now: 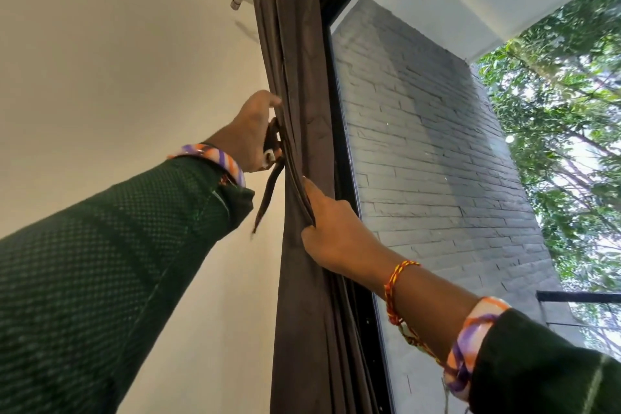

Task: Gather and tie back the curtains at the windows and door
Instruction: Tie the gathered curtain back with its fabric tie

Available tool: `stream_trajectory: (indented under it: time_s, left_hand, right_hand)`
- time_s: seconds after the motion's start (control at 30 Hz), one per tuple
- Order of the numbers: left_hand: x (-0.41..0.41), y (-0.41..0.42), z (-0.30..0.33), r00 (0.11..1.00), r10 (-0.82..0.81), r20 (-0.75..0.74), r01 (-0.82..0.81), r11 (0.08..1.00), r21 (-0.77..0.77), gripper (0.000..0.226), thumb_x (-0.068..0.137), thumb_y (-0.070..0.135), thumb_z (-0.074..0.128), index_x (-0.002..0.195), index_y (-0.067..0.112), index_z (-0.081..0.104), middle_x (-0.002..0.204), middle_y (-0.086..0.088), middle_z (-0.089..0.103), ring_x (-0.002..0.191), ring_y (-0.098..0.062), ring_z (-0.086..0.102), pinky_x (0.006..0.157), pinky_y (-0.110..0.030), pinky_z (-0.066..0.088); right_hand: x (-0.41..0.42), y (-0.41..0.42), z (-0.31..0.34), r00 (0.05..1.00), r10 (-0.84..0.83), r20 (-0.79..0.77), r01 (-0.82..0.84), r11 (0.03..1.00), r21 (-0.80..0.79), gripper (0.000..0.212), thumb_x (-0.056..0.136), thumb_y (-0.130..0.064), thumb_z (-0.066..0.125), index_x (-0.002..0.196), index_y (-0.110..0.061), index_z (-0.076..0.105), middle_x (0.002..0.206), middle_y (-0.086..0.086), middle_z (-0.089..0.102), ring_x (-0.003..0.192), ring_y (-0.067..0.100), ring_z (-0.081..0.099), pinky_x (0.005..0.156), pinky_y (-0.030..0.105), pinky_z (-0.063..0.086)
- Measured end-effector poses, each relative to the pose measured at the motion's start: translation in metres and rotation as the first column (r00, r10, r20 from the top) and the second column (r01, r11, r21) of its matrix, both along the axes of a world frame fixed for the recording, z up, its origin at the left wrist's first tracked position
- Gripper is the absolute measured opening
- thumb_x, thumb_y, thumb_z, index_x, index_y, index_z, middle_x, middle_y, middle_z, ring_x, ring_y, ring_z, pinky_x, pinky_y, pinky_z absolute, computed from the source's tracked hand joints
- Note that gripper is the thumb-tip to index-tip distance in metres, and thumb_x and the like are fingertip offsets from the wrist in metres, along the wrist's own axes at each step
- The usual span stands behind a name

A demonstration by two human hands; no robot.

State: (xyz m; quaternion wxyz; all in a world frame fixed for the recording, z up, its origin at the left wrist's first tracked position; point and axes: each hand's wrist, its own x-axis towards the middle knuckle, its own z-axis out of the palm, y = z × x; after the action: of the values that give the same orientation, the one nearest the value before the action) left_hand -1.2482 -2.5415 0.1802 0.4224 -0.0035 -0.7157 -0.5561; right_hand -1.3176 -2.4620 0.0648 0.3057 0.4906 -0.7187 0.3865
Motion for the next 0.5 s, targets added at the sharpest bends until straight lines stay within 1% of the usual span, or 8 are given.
stream_trajectory:
  time_s: [0.1, 0.13, 0.23, 0.3, 0.37, 0.43, 0.47, 0.5]
  left_hand:
    - [-0.003, 0.005, -0.006, 0.998, 0.061, -0.010, -0.062, 0.984, -0.167, 0.064, 0.076, 0.060, 0.058, 0.124, 0.019, 0.050, 0.127, -0.004, 0.053, 0.117, -0.025, 0.047, 0.091, -0.034, 0.043]
    - [-0.004, 0.008, -0.007, 0.995, 0.104, 0.003, -0.101, 0.971, -0.217, 0.066, 0.074, 0.056, 0.065, 0.126, 0.017, 0.051, 0.131, -0.006, 0.052, 0.119, -0.026, 0.046, 0.092, -0.033, 0.042]
    - [-0.009, 0.011, 0.003, 0.961, 0.274, -0.027, -0.270, 0.923, -0.273, 0.046, 0.081, 0.017, 0.067, 0.121, 0.000, 0.051, 0.103, -0.013, 0.061, 0.095, -0.025, 0.058, 0.070, -0.024, 0.043]
    - [-0.006, 0.016, 0.007, 0.940, 0.340, -0.036, -0.335, 0.897, -0.289, 0.036, 0.087, 0.002, 0.054, 0.121, -0.006, 0.047, 0.085, -0.010, 0.052, 0.084, -0.024, 0.057, 0.066, -0.023, 0.046]
    - [-0.003, 0.014, 0.011, 0.935, 0.353, -0.026, -0.344, 0.889, -0.302, 0.034, 0.089, -0.001, 0.049, 0.122, -0.005, 0.045, 0.083, -0.010, 0.048, 0.088, -0.026, 0.056, 0.070, -0.023, 0.048]
    - [0.000, 0.005, 0.013, 0.940, 0.342, -0.013, -0.328, 0.889, -0.319, 0.030, 0.089, 0.002, 0.051, 0.118, -0.004, 0.047, 0.078, -0.012, 0.049, 0.071, -0.023, 0.052, 0.057, -0.021, 0.050]
    - [0.002, -0.001, 0.014, 0.946, 0.323, -0.013, -0.311, 0.897, -0.313, 0.031, 0.087, 0.004, 0.053, 0.117, -0.003, 0.048, 0.084, -0.015, 0.054, 0.070, -0.023, 0.053, 0.055, -0.024, 0.049]
    - [0.004, -0.007, 0.016, 0.955, 0.295, -0.013, -0.286, 0.914, -0.288, 0.034, 0.086, 0.005, 0.055, 0.118, -0.003, 0.049, 0.095, -0.017, 0.059, 0.077, -0.026, 0.057, 0.062, -0.029, 0.052]
  right_hand:
    - [0.010, -0.004, 0.002, 0.997, -0.058, -0.047, 0.059, 0.998, 0.023, 0.075, 0.091, -0.003, 0.047, 0.151, -0.020, 0.006, 0.122, 0.019, 0.054, 0.106, 0.035, 0.058, 0.092, 0.046, 0.051]
    - [0.015, -0.006, 0.003, 0.993, -0.091, -0.075, 0.093, 0.995, 0.036, 0.076, 0.091, -0.003, 0.048, 0.151, -0.019, 0.004, 0.122, 0.019, 0.054, 0.107, 0.036, 0.058, 0.092, 0.047, 0.051]
    - [0.025, -0.009, 0.005, 0.972, -0.168, -0.161, 0.178, 0.983, 0.051, 0.077, 0.090, -0.006, 0.052, 0.150, -0.014, 0.005, 0.122, 0.019, 0.054, 0.106, 0.037, 0.058, 0.090, 0.047, 0.051]
    - [0.030, -0.003, 0.010, 0.974, -0.155, -0.167, 0.168, 0.984, 0.063, 0.063, 0.088, -0.014, 0.055, 0.143, -0.013, 0.025, 0.118, 0.016, 0.056, 0.106, 0.037, 0.058, 0.089, 0.049, 0.051]
    - [0.025, 0.010, 0.022, 0.998, -0.034, -0.053, 0.036, 0.999, 0.027, 0.045, 0.086, -0.030, 0.059, 0.126, -0.015, 0.047, 0.115, 0.008, 0.059, 0.108, 0.030, 0.058, 0.090, 0.046, 0.050]
    - [0.015, 0.024, 0.037, 0.976, 0.160, 0.145, -0.133, 0.974, -0.183, 0.046, 0.085, -0.045, 0.060, 0.121, -0.017, 0.056, 0.113, 0.002, 0.061, 0.108, 0.022, 0.057, 0.093, 0.039, 0.049]
    - [0.005, 0.027, 0.046, 0.956, 0.223, 0.188, -0.143, 0.920, -0.365, 0.039, 0.086, -0.045, 0.057, 0.111, -0.015, 0.062, 0.105, 0.002, 0.063, 0.105, 0.021, 0.058, 0.090, 0.035, 0.049]
    - [-0.007, 0.028, 0.055, 0.955, 0.215, 0.205, -0.076, 0.842, -0.533, 0.029, 0.088, -0.040, 0.055, 0.101, -0.016, 0.063, 0.099, 0.002, 0.062, 0.102, 0.022, 0.058, 0.086, 0.033, 0.048]
